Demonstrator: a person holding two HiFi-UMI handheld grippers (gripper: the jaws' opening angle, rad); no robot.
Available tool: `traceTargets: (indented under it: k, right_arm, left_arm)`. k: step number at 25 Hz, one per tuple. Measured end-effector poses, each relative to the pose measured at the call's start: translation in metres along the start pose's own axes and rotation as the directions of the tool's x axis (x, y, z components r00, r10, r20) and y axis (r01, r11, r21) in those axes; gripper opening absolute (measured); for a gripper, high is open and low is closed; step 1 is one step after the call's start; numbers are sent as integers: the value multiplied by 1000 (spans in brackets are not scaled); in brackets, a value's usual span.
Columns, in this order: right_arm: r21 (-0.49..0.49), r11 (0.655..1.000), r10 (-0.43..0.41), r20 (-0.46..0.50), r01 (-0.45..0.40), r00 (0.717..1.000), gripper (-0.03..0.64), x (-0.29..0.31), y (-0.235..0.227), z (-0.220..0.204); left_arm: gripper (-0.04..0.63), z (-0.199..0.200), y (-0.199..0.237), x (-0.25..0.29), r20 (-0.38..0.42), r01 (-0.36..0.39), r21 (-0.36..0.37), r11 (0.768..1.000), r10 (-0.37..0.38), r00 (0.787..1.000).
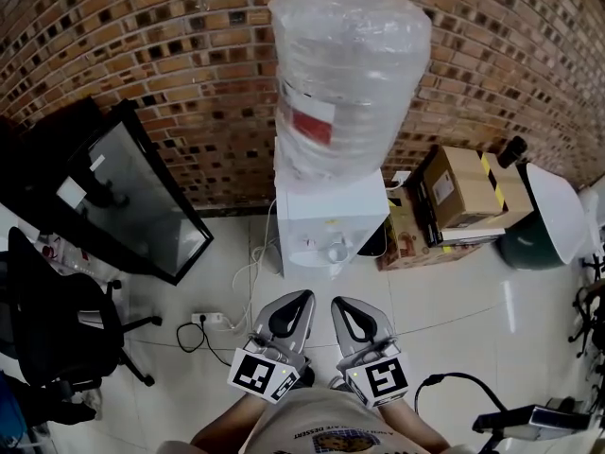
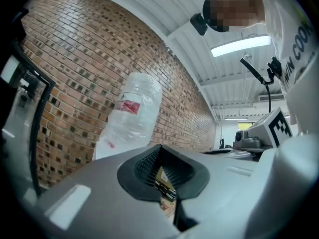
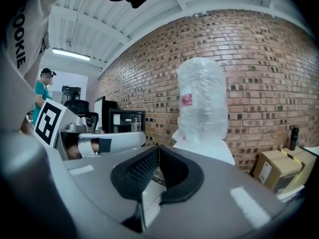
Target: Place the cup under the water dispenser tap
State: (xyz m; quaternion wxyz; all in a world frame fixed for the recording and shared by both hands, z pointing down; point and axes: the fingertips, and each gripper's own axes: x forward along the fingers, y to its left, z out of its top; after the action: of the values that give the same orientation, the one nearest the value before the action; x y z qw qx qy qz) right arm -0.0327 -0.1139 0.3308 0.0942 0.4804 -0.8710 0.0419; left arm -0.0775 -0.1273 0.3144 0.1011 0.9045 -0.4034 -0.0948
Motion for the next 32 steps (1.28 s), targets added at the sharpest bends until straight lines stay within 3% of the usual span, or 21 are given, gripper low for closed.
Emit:
traceTargets:
  k: [11,32]
  right_arm:
    - [2,1000,25,17,-25,1000,9,-36,6,-9]
    - [10,997,71,81,-72,994,8,-224,47,-52]
  left_arm:
    - [-17,-8,-38,-11,-1,-3,16,1000,3,1000]
    - [-17,-50,-217,-104,-3,-61,76,995,61,998]
